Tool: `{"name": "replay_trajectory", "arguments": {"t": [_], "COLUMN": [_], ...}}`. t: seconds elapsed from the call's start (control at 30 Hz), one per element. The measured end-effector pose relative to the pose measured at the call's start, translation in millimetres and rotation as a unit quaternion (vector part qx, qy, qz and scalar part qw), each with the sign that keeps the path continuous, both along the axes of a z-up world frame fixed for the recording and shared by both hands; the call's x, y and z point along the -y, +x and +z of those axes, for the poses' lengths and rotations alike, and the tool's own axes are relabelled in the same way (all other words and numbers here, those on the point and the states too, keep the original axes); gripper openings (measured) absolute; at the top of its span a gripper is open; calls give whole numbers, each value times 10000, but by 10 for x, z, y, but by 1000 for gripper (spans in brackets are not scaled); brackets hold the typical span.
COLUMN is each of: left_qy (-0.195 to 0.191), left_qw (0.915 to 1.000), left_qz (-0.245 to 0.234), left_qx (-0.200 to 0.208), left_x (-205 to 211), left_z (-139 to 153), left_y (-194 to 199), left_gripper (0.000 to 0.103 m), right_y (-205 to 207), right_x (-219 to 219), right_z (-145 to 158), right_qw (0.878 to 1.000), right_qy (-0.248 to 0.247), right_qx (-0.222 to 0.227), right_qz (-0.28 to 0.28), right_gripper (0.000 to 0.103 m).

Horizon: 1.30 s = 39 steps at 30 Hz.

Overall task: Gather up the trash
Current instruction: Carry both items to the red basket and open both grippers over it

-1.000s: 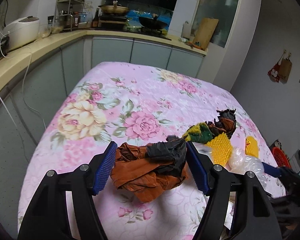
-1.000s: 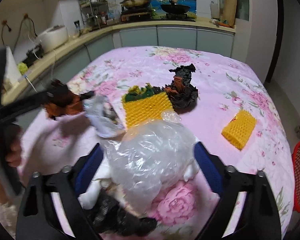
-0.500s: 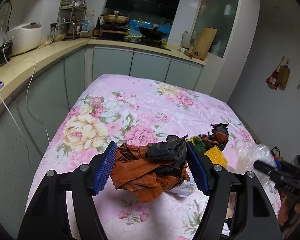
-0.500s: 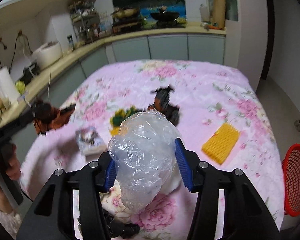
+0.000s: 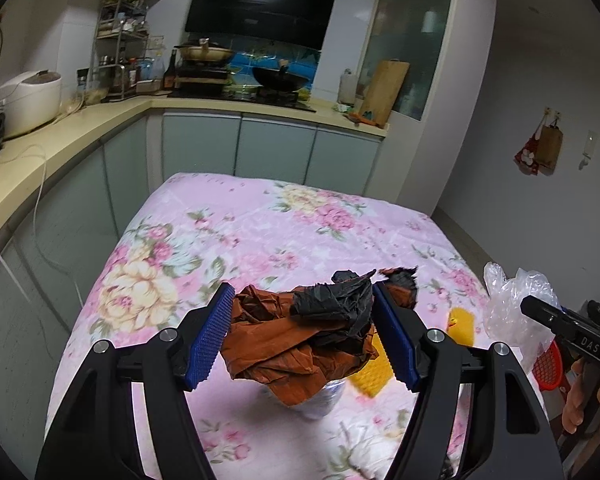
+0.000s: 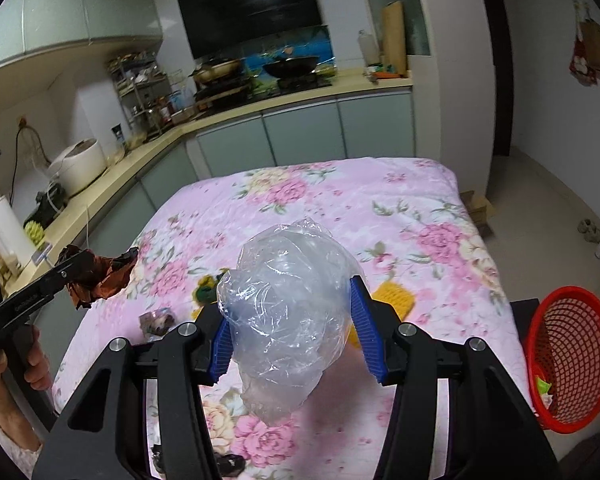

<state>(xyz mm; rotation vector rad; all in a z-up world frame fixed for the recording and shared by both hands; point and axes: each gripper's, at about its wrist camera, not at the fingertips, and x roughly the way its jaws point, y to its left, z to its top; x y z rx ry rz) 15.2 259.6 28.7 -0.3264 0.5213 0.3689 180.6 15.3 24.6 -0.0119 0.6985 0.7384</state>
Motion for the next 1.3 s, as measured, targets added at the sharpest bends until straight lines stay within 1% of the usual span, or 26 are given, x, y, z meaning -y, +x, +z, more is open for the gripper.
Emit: {"name": "replay_trajectory", "arguments": {"t": [0.3, 0.57, 0.7, 0.87, 1.0, 1.3], "left_qy": [59, -7, -41, -6, -69, -141], "left_qw": [9993, 9965, 9938, 9877, 9818, 9656], "left_qz": [-358, -832, -1112, -1560, -1892, -2567], "left_qx": [-6, -58, -83, -127, -172, -380], "left_x": [334, 796, 1060, 1486, 1806, 2591], "left_z": [127, 168, 191, 214, 197, 24], "left_y": [415, 889, 1111, 1385, 1589, 2029], "left_gripper": [67, 67, 67, 67, 67, 67], "right_y": [172, 339, 438, 537, 612, 673], "right_x": [417, 894, 1211, 1580, 1897, 2477], "right_z": [61, 123, 168, 188, 188, 79], "right_qw": [9990, 9954, 9915, 9852, 9783, 9625], "right_qy": [123, 183, 194, 192, 155, 41], "right_qx": [28, 92, 147, 176, 167, 117], "right_qz": [-431, -931, -1276, -1695, -2057, -2711], "right_gripper": [50, 50, 50, 50, 51, 51]}}
